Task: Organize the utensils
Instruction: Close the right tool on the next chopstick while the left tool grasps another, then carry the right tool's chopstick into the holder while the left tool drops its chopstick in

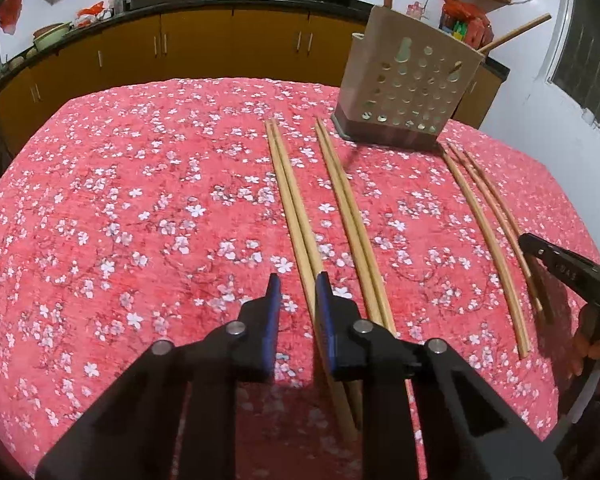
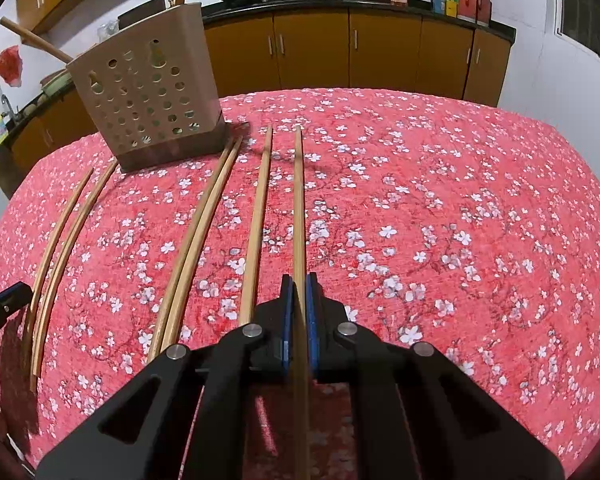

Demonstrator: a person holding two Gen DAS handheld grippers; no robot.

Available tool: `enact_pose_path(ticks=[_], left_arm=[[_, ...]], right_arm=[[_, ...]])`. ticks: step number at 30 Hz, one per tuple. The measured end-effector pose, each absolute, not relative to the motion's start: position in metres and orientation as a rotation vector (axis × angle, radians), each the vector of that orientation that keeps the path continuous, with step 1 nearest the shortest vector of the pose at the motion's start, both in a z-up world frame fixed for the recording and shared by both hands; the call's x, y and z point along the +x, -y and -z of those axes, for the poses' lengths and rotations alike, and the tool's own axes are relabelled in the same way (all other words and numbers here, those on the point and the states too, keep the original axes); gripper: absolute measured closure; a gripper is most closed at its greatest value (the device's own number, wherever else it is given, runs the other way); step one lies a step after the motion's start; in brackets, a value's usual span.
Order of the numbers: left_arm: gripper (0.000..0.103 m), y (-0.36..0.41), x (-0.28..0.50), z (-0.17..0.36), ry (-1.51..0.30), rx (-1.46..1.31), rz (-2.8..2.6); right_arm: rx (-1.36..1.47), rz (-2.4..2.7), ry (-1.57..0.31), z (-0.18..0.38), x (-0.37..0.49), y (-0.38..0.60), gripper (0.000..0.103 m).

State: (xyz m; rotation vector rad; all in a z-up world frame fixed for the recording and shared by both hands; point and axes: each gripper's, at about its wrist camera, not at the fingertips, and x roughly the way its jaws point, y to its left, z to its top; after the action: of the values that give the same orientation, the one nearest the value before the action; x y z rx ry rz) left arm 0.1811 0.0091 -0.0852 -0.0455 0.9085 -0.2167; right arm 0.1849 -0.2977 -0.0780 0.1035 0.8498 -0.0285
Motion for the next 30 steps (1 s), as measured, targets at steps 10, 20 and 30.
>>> enact_pose_path(ticks=[10,20,30], left_arm=[[0.094,-0.008,0.188,0.091,-0.904,0.014,0.177],[0.094,-0.037,0.213,0.091,-0.898,-0.067,0.157],[0.094,-0.037,0.214,0.091,-0.897,-0.071,0.159]], right_arm=[[0.104,0.016,-0.849,0.078,0.176,0.296,0.095],[0.137,0.055,-0.844,0.077,0.196,0.315,0.095],[0.141,0.055,-0.843,0.078,0.198,0.317,0.095]])
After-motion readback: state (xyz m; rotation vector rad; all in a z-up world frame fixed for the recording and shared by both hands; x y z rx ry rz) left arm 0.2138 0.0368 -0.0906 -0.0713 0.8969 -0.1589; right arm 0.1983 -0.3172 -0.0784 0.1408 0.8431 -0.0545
